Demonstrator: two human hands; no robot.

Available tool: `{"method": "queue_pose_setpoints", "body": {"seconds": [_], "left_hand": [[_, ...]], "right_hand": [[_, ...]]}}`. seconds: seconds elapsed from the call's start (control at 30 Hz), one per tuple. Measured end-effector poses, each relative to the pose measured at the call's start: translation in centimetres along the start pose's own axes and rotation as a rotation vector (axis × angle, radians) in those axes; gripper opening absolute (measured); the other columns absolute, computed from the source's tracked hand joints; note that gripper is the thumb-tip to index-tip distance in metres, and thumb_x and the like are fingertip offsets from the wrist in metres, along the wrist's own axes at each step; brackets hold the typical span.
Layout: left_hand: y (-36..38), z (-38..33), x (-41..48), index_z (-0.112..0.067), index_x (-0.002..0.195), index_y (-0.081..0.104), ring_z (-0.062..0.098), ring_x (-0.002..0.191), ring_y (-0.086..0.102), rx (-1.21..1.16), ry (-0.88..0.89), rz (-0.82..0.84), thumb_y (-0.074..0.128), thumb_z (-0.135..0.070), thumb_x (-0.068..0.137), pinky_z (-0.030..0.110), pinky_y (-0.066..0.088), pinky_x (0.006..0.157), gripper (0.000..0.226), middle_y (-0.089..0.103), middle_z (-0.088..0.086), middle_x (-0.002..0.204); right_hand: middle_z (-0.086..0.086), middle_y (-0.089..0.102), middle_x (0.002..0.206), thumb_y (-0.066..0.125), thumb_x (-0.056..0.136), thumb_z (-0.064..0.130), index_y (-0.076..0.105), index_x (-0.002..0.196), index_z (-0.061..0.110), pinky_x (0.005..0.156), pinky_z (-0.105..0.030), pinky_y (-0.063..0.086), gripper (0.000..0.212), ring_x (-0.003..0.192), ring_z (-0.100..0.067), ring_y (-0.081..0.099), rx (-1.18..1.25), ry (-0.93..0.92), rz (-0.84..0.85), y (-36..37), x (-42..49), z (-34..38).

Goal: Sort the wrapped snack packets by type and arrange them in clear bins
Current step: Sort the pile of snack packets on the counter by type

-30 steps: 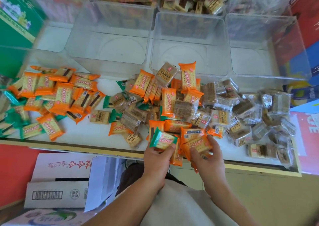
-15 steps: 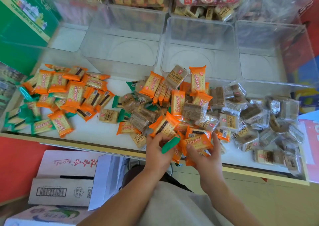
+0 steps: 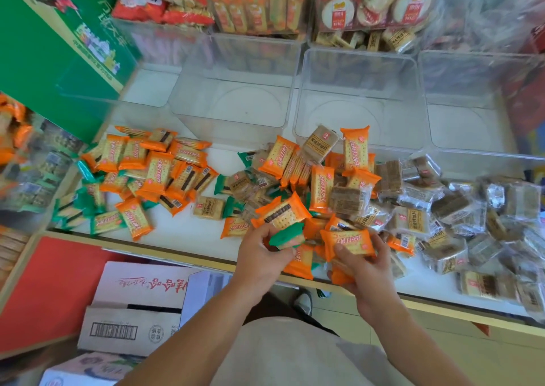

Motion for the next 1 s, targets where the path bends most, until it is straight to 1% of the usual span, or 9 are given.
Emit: {"method": "queue_pose_setpoints", "body": {"seconds": [0.13, 0.2, 0.27, 0.4, 0.57, 0.6, 0.73, 0.87, 1.0], "left_hand": [[-0.3, -0.1, -0.2, -0.032, 0.113, 0.066, 0.005, 0.098, 0.069, -0.112, -0.141, 0.035, 0.089, -0.011, 0.076, 0.030, 0.060, 0.084, 0.048, 0.071, -0.011, 0.105], [-0.2, -0.3, 0.0, -0.035, 0.110, 0.062, 0.006, 0.099, 0.068, -0.116, -0.169, 0.055, 0.088, -0.011, 0.077, 0.031, 0.060, 0.085, 0.048, 0.070, -0.010, 0.106], [0.2, -0.6, 0.1, -0.034, 0.109, 0.061, 0.004, 0.097, 0.067, -0.090, -0.169, 0.093, 0.087, -0.011, 0.079, 0.027, 0.058, 0.080, 0.046, 0.068, -0.012, 0.104], [1.1, -0.8, 0.2, -0.035, 0.098, 0.062, 0.002, 0.093, 0.069, -0.052, -0.179, 0.152, 0.084, -0.007, 0.082, 0.027, 0.061, 0.082, 0.040, 0.069, -0.016, 0.099], [0.8, -1.1, 0.7, -0.032, 0.105, 0.066, 0.007, 0.093, 0.072, -0.057, -0.174, 0.143, 0.086, -0.011, 0.081, 0.019, 0.058, 0.064, 0.038, 0.073, -0.008, 0.104], [0.6, -1.1, 0.9, -0.030, 0.106, 0.067, 0.009, 0.093, 0.073, -0.058, -0.176, 0.139, 0.087, -0.012, 0.080, 0.021, 0.059, 0.064, 0.037, 0.074, -0.006, 0.103], [-0.8, -0.8, 1.5, -0.028, 0.107, 0.070, 0.016, 0.093, 0.074, -0.052, -0.197, 0.116, 0.090, -0.016, 0.075, 0.042, 0.064, 0.081, 0.039, 0.076, -0.003, 0.101], [-2.5, -0.6, 2.2, -0.025, 0.107, 0.069, 0.021, 0.090, 0.076, -0.119, -0.215, 0.104, 0.091, -0.012, 0.075, 0.043, 0.065, 0.073, 0.041, 0.077, 0.001, 0.101], [-6.0, -1.6, 3.0, -0.018, 0.108, 0.069, 0.023, 0.081, 0.078, -0.200, -0.196, 0.082, 0.086, -0.001, 0.077, 0.041, 0.065, 0.065, 0.039, 0.078, 0.004, 0.094]], "right_hand": [[-0.001, 0.064, 0.126, 0.087, 0.078, 0.010, 0.039, 0.144, 0.048, 0.074, -0.060, 0.061, 0.089, 0.094, -0.033, 0.075, 0.028, -0.019, -0.026, -0.1, -0.8, 0.2], [-0.001, 0.066, 0.122, 0.086, 0.079, 0.010, 0.041, 0.140, 0.049, 0.074, -0.062, 0.061, 0.085, 0.089, -0.033, 0.076, 0.025, -0.036, -0.034, -0.4, -1.4, 0.3], [-0.001, 0.065, 0.122, 0.085, 0.080, 0.009, 0.043, 0.135, 0.049, 0.073, -0.062, 0.061, 0.080, 0.089, -0.032, 0.076, 0.013, -0.048, -0.049, -0.4, -1.5, 0.4], [0.000, 0.063, 0.120, 0.082, 0.085, 0.013, 0.039, 0.140, 0.047, 0.066, -0.049, 0.063, 0.078, 0.092, -0.027, 0.075, -0.017, -0.069, -0.074, 0.6, -1.5, 0.9], [0.003, 0.064, 0.117, 0.078, 0.090, 0.028, 0.044, 0.127, 0.056, 0.064, -0.053, 0.063, 0.057, 0.097, -0.026, 0.072, -0.120, -0.154, -0.126, 1.7, -1.5, 2.4], [0.005, 0.063, 0.118, 0.078, 0.089, 0.029, 0.044, 0.124, 0.058, 0.064, -0.054, 0.063, 0.057, 0.097, -0.023, 0.072, -0.172, -0.200, -0.128, 1.8, -1.9, 2.8], [0.012, 0.069, 0.104, 0.077, 0.090, 0.026, 0.047, 0.123, 0.056, 0.066, -0.049, 0.064, 0.053, 0.087, -0.013, 0.073, -0.305, -0.342, -0.117, 1.7, -4.9, 3.7], [0.017, 0.069, 0.091, 0.079, 0.087, 0.022, 0.049, 0.109, 0.057, 0.067, -0.045, 0.063, 0.050, 0.078, -0.009, 0.072, -0.356, -0.443, -0.131, 3.0, -8.0, 4.8], [0.015, 0.071, 0.096, 0.079, 0.087, 0.021, 0.050, 0.121, 0.047, 0.066, -0.031, 0.062, 0.052, 0.083, -0.002, 0.071, -0.391, -0.486, -0.067, 8.2, -8.4, 6.5]]}}
Point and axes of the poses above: each hand's wrist, its own x-axis towards the middle knuckle, its own y-axis out of the palm, z = x × y, the point moved 6 cm from there along x, towards the middle knuckle
